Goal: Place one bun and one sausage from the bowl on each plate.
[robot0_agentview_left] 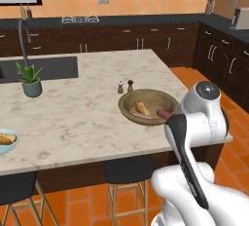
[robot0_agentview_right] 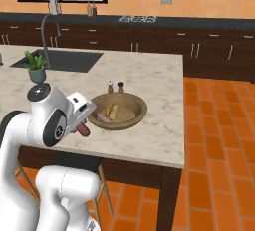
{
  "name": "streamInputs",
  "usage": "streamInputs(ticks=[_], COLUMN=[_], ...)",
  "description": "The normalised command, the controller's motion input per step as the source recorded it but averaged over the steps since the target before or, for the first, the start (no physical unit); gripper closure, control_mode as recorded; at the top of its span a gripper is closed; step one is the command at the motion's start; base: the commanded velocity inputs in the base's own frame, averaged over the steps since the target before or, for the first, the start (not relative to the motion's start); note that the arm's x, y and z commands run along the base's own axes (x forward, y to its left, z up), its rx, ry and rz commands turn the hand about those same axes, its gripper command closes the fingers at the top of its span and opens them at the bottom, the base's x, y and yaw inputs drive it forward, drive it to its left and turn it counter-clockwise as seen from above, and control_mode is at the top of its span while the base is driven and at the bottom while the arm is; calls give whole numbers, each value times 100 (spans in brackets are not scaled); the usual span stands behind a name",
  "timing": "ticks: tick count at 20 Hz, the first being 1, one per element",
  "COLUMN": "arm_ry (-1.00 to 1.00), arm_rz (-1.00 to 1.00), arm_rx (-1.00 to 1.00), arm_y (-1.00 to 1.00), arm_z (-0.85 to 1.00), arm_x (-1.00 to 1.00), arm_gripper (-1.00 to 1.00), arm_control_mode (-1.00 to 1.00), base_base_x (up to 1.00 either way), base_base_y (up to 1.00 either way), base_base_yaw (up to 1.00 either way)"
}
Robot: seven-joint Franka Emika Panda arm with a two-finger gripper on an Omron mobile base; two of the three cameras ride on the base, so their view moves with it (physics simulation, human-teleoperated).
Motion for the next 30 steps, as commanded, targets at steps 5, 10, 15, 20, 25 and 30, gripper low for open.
streamInputs(ticks=[5, 10, 15, 20, 25, 30], arm_ry=[0, 0, 0, 0, 0, 0], arm_rz=[0, 0, 0, 0, 0, 0], arm_rx=[0, 0, 0, 0, 0, 0], arm_y=[0, 0, 0, 0, 0, 0], arm_z=[0, 0, 0, 0, 0, 0], arm_x=[0, 0, 0, 0, 0, 0], arm_gripper=[100, 100, 100, 100, 100, 100], arm_control_mode=[100, 100, 100, 100, 100, 100], base_base_x=[-25, 0, 0, 2, 6, 29], base_base_y=[81, 100, 100, 100, 100, 93], base_base_yaw=[0, 0, 0, 0, 0, -2])
